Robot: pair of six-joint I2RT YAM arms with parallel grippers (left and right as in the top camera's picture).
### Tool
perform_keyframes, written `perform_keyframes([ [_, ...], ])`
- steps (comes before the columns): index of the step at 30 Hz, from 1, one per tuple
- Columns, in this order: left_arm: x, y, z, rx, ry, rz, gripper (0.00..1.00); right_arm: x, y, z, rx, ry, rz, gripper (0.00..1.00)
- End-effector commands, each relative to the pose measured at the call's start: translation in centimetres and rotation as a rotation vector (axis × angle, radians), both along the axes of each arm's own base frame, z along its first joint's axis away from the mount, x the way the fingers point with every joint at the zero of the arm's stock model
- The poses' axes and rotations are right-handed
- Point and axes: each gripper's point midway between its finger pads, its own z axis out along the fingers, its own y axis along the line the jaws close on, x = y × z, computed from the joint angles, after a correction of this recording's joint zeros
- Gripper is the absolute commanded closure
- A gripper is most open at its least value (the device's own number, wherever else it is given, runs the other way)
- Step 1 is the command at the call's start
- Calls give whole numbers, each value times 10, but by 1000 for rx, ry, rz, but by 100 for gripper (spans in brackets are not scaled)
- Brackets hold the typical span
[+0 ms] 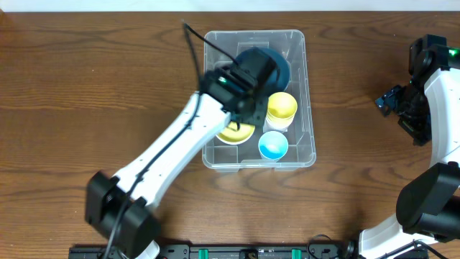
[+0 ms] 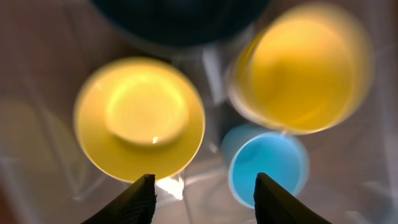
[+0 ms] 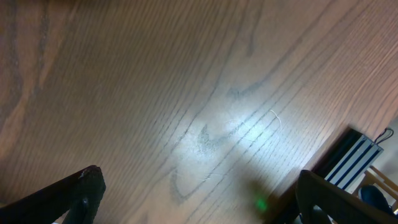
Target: Pack container
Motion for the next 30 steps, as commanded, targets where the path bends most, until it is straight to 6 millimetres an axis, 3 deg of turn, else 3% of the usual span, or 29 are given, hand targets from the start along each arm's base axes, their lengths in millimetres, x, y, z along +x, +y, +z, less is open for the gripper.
perform_keyframes([
  [1,8,-4,43,-59,-99,-11,48,-1,-3,-1,-10,5,-15,1],
  [4,10,-13,50,-75,-122,-27,48,-1,-3,-1,-10,5,-15,1],
  [7,11,-15,43,-67,-112,-28,48,-1,-3,-1,-10,5,-15,1],
  [17,21,-22,-4,-5,-21,-13,48,-1,-3,-1,-10,5,-15,1],
  [30,30,-30,-46,29,47,14,48,-1,-3,-1,-10,5,-15,1],
])
